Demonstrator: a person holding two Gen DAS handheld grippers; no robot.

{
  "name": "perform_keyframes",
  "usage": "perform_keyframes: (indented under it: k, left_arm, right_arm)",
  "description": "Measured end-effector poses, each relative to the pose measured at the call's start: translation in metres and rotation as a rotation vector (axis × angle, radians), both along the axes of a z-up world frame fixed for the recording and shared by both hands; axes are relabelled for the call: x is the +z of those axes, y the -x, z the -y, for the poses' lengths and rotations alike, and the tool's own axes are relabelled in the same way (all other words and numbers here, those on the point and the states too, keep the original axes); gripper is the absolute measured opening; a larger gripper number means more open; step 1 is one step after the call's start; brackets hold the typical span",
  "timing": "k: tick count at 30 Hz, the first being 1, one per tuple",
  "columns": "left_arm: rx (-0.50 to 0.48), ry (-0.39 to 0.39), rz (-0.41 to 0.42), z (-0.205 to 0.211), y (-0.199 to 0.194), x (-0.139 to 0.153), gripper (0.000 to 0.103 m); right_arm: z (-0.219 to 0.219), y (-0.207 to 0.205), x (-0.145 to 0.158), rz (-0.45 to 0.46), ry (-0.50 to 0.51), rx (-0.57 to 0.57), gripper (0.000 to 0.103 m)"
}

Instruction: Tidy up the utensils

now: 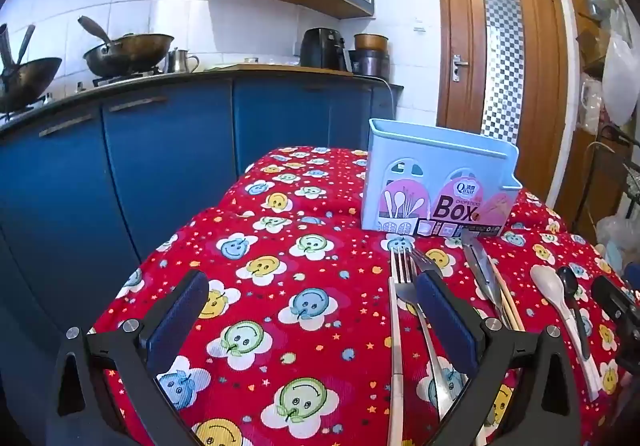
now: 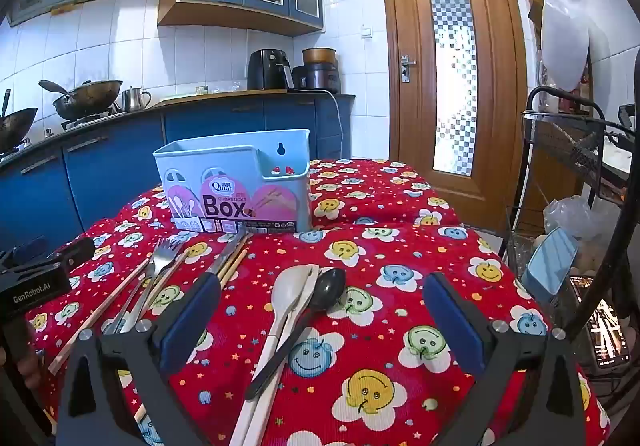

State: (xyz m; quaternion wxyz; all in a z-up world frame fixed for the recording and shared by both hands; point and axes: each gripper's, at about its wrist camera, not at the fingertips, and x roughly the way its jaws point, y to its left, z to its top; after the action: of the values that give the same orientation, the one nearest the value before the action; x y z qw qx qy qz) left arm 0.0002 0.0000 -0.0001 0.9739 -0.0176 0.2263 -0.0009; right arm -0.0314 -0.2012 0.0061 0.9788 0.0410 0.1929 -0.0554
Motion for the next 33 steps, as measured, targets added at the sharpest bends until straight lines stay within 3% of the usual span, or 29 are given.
perform_keyframes:
  k: [8, 9, 33]
  left_arm:
    - [-0.013, -0.065, 0.03, 0.009, -0.001, 0.001, 0.103]
    - [-0.005, -0.035, 0.039, 0.004, 0.007, 0.003, 0.103]
    - [-0.001, -0.04, 0.065, 0.004, 0.01, 0.003, 0.103]
  right_arm:
    - [0.001, 0.0, 0.001, -0.004, -0.005, 0.001, 0.103]
    - [0.001, 0.001, 0.001, -0.003, -0.008, 0.001, 0.103]
    - [0.001, 0.001, 0.001, -0.002, -0.013, 0.001, 0.103]
